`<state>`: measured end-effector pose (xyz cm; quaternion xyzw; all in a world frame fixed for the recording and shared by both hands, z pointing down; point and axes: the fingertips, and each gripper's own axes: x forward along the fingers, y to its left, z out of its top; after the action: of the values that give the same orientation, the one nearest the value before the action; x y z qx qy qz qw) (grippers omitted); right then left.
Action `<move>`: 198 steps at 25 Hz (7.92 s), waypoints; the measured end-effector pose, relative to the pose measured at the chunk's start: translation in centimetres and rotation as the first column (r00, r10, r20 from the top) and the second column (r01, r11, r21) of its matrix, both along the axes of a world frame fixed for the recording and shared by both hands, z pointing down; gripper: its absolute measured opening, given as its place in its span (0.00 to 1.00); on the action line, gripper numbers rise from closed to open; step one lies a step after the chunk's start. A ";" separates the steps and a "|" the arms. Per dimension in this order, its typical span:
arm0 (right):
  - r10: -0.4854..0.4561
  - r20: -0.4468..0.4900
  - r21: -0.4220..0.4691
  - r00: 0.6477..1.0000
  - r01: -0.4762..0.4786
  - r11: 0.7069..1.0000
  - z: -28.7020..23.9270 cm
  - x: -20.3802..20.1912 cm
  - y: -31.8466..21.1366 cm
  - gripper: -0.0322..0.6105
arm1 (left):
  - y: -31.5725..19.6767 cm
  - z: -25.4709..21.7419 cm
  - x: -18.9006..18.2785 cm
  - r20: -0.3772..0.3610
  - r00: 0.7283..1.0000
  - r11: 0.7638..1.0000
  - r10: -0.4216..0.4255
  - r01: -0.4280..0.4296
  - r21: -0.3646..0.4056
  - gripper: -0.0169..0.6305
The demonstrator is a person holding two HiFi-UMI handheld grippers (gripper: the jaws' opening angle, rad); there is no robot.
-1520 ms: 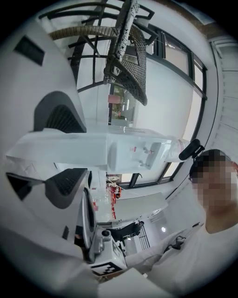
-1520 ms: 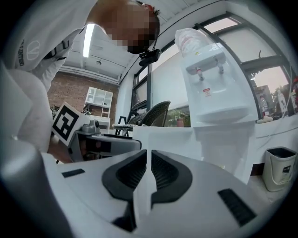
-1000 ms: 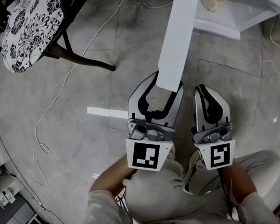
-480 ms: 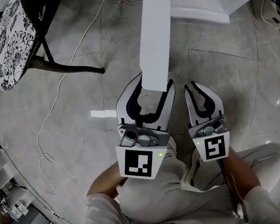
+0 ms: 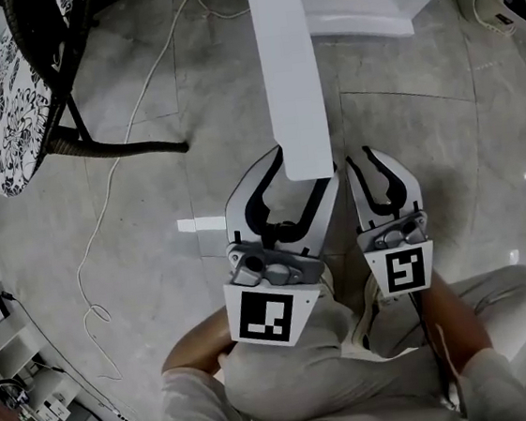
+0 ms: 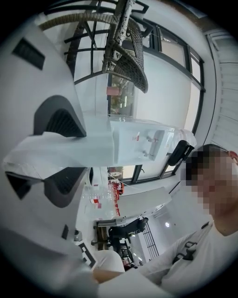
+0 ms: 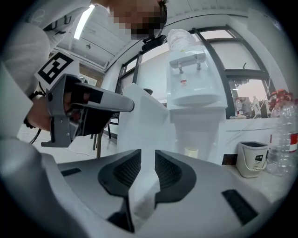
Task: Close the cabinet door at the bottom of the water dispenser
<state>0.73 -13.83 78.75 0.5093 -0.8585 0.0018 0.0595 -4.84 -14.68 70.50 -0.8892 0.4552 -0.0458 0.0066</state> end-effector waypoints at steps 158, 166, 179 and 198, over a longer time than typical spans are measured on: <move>0.429 0.280 0.015 0.858 -0.451 0.892 -3.1 20.1 -18.7 0.07 | -18.0 1.4 12.8 -0.011 0.996 0.986 0.092 -0.090 0.139 0.04; 0.455 0.266 0.017 0.850 -0.476 0.879 -10.6 21.5 -15.1 0.07 | -15.9 -4.9 8.8 -0.022 0.999 0.990 0.033 -0.030 0.134 0.04; 0.373 0.211 0.040 0.904 -0.389 0.920 -40.4 20.6 -7.3 0.07 | -9.9 -32.7 4.6 -0.079 0.994 0.996 -0.072 0.076 0.046 0.04; 0.326 0.200 0.033 0.924 -0.339 0.940 -84.4 21.7 9.2 0.08 | 4.4 -76.2 -1.0 -0.105 0.980 0.984 -0.166 0.172 0.045 0.04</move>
<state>22.39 -4.66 -5.64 0.6468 -0.7608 0.0322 -0.0417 -5.89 -10.28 -5.74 -0.8480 0.5298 0.0111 0.0035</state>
